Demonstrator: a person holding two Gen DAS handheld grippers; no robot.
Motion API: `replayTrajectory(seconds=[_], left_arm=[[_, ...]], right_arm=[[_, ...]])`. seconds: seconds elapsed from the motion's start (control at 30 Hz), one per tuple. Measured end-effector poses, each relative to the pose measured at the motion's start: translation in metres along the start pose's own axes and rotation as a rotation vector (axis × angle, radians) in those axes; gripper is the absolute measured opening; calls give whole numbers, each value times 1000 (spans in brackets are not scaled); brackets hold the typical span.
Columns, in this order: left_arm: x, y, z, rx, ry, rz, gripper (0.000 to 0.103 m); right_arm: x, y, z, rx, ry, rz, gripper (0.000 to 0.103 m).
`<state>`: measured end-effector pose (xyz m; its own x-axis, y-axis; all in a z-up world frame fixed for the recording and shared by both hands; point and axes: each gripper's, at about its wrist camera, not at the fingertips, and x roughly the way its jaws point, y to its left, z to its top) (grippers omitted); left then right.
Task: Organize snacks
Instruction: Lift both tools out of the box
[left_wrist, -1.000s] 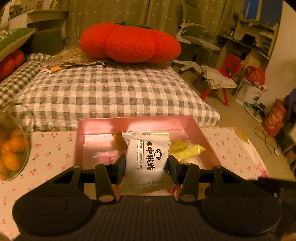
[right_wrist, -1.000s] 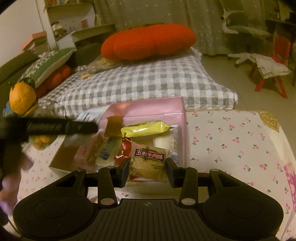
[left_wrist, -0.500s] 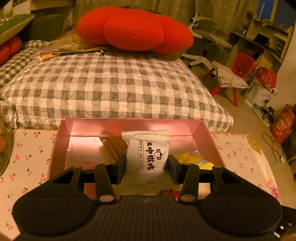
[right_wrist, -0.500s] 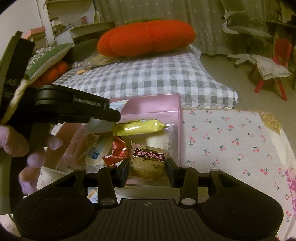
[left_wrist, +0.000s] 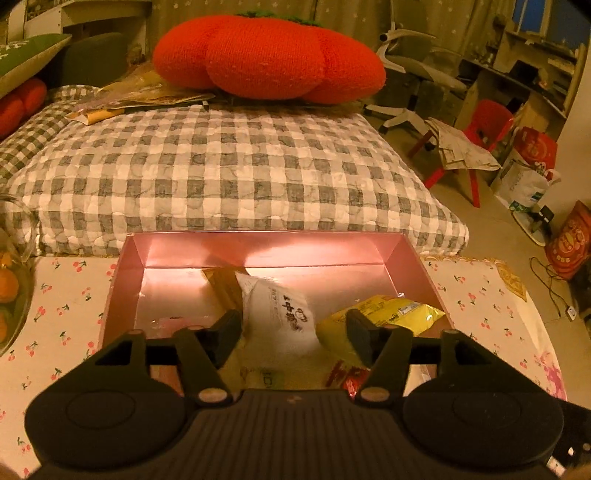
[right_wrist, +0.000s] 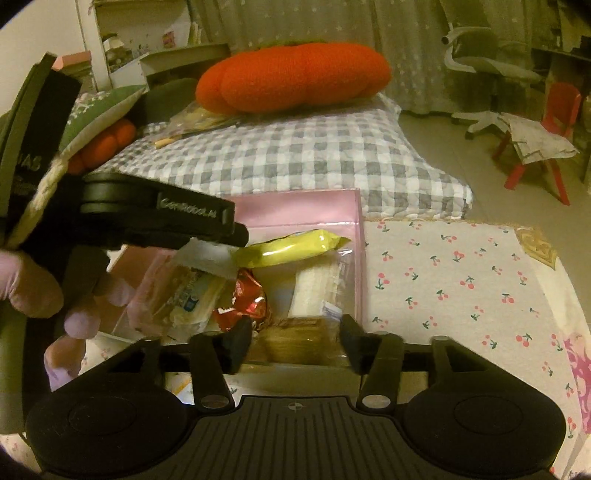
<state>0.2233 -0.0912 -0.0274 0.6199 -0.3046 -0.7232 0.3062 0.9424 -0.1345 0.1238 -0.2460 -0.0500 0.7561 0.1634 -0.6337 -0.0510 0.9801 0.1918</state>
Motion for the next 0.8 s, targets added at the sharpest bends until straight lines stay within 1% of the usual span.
replayTrajectory(seconds=[0.03, 0.13, 0.17, 0.23, 0.3, 0.4, 0.47, 0.53, 0.67, 0.8], left_arm=[[-2, 1, -1, 2, -1, -1, 63], [-8, 3, -3, 6, -1, -1, 67], [-10, 4, -4, 6, -3, 0, 69], [-15, 5, -7, 6, -4, 5, 71], [-22, 7, -8, 4, -6, 5, 71], [-34, 9, -11, 6, -16, 4, 76], [-42, 10, -14, 4, -14, 6, 80], [-49, 11, -17, 4, -6, 3, 80], [-63, 12, -27, 11, -9, -5, 87], [-75, 14, -37, 22, -1, -4, 90]], right_arm=[[-2, 0, 1, 5, -5, 1, 63], [-7, 0, 2, 10, -13, 7, 72], [-9, 1, 3, 8, -17, 5, 73], [-12, 2, 3, 4, -21, 1, 79], [-15, 3, 3, 3, -20, -6, 81], [-22, 5, 1, 2, -16, -12, 82], [-28, 8, 1, -4, -15, -20, 85], [-34, 11, 0, -17, -20, -34, 88], [-47, 18, 1, -39, -24, -51, 89], [-60, 23, 1, -55, -24, -62, 93]])
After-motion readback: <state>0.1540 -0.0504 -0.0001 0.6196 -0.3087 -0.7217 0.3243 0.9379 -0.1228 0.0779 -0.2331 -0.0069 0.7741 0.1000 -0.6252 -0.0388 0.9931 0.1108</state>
